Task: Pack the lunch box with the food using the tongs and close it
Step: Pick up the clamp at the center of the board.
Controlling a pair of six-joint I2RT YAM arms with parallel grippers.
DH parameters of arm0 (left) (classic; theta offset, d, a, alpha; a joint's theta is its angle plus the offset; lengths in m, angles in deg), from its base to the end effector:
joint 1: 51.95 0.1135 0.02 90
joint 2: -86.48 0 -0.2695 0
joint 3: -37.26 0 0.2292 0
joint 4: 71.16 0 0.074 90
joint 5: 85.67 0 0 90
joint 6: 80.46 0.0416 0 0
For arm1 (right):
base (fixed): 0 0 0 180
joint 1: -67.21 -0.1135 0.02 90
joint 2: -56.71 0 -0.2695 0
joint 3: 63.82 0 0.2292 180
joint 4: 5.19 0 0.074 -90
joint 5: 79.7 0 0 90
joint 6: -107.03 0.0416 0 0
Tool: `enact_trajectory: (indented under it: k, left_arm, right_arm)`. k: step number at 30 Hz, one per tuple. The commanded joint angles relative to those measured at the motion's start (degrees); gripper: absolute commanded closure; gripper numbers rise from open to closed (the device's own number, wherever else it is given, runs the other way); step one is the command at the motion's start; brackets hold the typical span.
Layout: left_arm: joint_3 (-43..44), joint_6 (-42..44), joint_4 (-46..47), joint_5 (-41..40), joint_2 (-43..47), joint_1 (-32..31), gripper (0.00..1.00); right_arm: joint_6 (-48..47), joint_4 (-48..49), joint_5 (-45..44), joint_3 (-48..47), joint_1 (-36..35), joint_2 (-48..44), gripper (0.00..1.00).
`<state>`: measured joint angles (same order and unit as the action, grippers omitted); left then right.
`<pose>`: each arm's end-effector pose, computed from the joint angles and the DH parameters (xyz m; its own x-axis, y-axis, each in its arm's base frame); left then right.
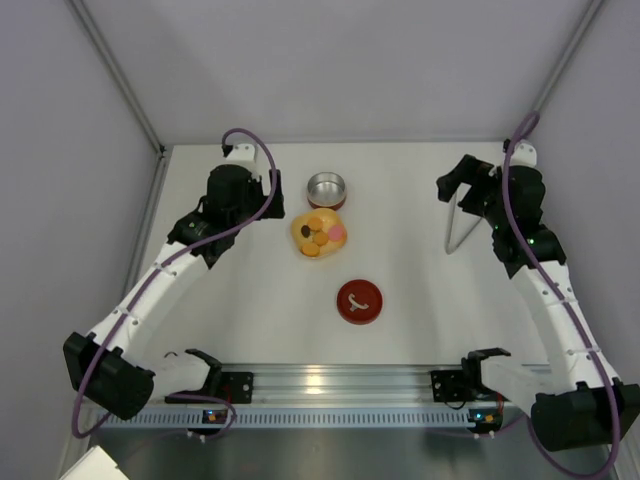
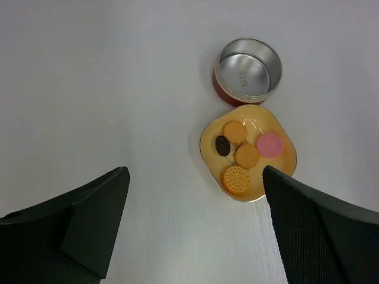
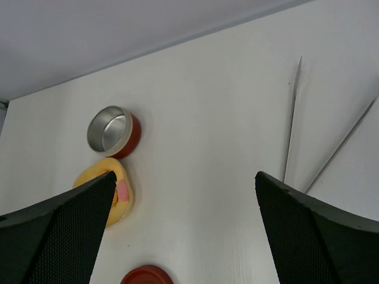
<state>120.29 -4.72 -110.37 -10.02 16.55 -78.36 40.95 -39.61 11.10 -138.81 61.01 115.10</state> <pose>0.2315 -0.1035 0.3683 -0.4391 -0.0484 -0.8972 0.1274 0.9851 -0.1155 0.2072 0.0231 0.3731 -0.3273 0.3723 -0.8685 0.0126 0.9208 0.3899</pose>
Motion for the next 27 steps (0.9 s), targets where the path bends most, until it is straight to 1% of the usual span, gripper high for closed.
enact_trajectory:
  k: [1, 5, 8, 11, 14, 16, 21, 27]
  left_arm:
    - [1.85, -0.5, 1.44, 1.86, 1.02, -0.04, 0.01]
    - [1.58, -1.82, 1.01, 2.66, 1.64, -0.04, 0.01]
    - [1.32, -2.17, 0.13, 2.92, 1.64, 0.05, 0.01]
    - [1.05, -2.09, -1.1, 2.4, 1.64, 0.05, 0.01]
    - [0.96, -2.17, -1.63, 2.48, 1.55, 0.05, 0.01]
    - [1.05, -2.44, -1.81, 2.92, 1.46, 0.05, 0.01]
    - [1.05, -2.88, -1.9, 4.33, 1.46, 0.05, 0.01]
    - [0.35, -2.61, -2.6, 3.28, 1.03, -0.04, 0.01]
  right_arm:
    - [-2.39, -0.44, -3.77, -4.43, 0.66, -0.74, 0.0]
    - [-4.41, -4.91, -9.05, -7.59, 0.66, 0.49, 0.0]
    - [-5.02, -6.15, -10.64, -8.74, 0.75, 1.46, 0.01]
    - [-5.03, -7.65, -14.49, -9.71, 0.66, 3.48, 0.01]
    - [-4.68, -10.1, -18.18, -11.37, 0.66, 7.52, 0.01]
    - [-4.41, -10.9, -18.9, -12.34, 0.66, 10.51, 0.0]
    - [-2.83, -8.19, -21.97, -10.07, 0.75, 12.62, 0.0]
    - [-1.95, -8.09, -22.51, -10.5, 0.83, 16.57, 0.01]
